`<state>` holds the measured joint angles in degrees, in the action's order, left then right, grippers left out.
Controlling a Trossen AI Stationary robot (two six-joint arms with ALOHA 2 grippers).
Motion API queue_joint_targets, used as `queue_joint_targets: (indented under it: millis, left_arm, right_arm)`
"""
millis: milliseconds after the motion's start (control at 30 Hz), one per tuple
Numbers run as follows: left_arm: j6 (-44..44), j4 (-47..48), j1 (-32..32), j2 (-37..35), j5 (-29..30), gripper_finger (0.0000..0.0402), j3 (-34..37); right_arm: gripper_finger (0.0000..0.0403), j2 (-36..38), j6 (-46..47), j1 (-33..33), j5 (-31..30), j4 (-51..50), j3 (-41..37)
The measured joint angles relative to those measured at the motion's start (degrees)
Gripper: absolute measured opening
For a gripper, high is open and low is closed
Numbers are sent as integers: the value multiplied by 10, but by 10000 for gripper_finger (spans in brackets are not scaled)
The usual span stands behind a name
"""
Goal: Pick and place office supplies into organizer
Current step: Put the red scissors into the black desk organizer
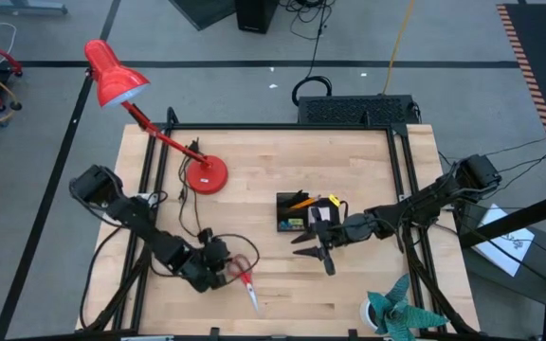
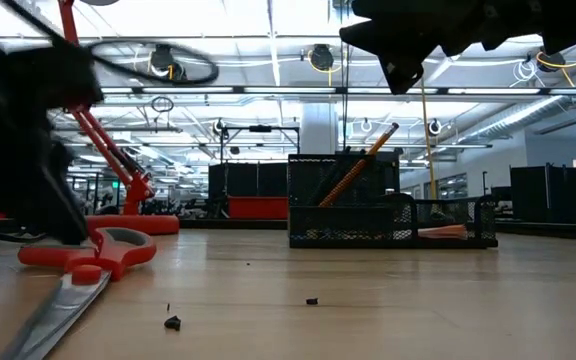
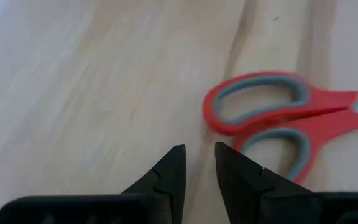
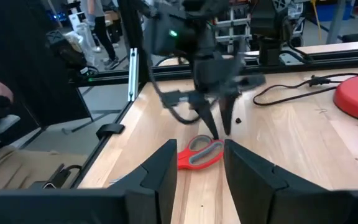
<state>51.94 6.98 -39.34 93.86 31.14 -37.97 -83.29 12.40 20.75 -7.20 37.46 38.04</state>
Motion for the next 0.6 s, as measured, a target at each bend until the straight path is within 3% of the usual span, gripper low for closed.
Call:
queue_joint_targets:
  millis: [67, 133, 300, 600]
  left_arm:
    - [-10, 53, -11, -5, -10, 92, -35]
    - [-25, 67, -24, -5, -58, 92, -62]
    - [-39, 37, -56, 4, -93, 92, -100]
    - [-87, -29, -26, 133, -153, 92, -157]
  right_arm:
    - [122, 0, 0, 0, 0, 0, 0]
    - [123, 0, 0, 0, 0, 0, 0]
    - [121, 0, -3, 0, 0, 4, 0]
    - [121, 0, -11, 0, -1, 30, 0]
